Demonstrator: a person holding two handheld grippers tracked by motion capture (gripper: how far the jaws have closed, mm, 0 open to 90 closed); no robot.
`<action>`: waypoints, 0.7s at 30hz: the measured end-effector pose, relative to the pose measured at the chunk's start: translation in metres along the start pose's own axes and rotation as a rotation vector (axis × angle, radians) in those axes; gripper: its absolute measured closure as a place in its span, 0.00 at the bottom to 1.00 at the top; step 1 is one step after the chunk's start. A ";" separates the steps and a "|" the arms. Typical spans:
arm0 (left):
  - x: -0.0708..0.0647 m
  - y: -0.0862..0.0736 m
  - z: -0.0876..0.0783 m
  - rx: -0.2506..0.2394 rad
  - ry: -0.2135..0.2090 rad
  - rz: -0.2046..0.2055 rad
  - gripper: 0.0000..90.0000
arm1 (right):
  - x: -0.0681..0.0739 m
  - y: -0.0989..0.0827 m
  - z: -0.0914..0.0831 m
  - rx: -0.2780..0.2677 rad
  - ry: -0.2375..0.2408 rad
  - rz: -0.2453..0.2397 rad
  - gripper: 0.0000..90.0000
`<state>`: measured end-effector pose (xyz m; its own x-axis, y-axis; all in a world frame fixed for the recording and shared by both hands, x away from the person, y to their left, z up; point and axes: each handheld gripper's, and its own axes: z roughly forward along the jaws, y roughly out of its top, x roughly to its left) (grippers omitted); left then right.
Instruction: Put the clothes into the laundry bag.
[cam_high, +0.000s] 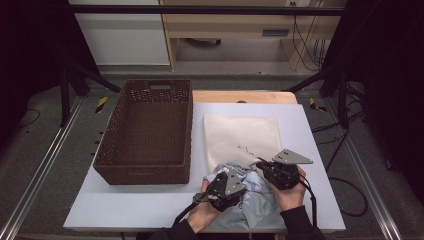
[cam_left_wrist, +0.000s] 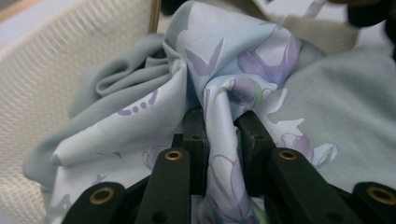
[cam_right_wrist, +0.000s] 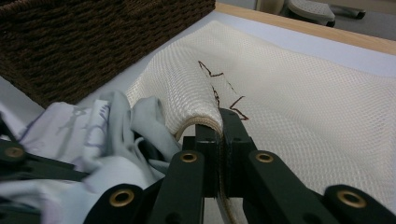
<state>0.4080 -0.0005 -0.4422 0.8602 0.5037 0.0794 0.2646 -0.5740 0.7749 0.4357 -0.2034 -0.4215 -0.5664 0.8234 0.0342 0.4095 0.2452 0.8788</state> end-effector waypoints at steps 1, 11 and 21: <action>0.001 -0.001 0.003 0.004 -0.003 -0.005 0.84 | 0.000 0.000 0.000 0.001 0.001 -0.004 0.97; 0.006 -0.004 0.007 0.001 -0.034 -0.042 0.72 | 0.001 -0.002 0.002 0.013 0.000 -0.007 0.98; 0.026 -0.002 -0.031 -0.037 0.041 -0.033 0.26 | -0.001 -0.003 0.001 0.013 -0.004 0.003 0.97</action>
<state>0.4159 0.0336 -0.4225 0.8329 0.5479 0.0785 0.2752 -0.5329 0.8002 0.4361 -0.2043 -0.4243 -0.5620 0.8264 0.0350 0.4205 0.2490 0.8724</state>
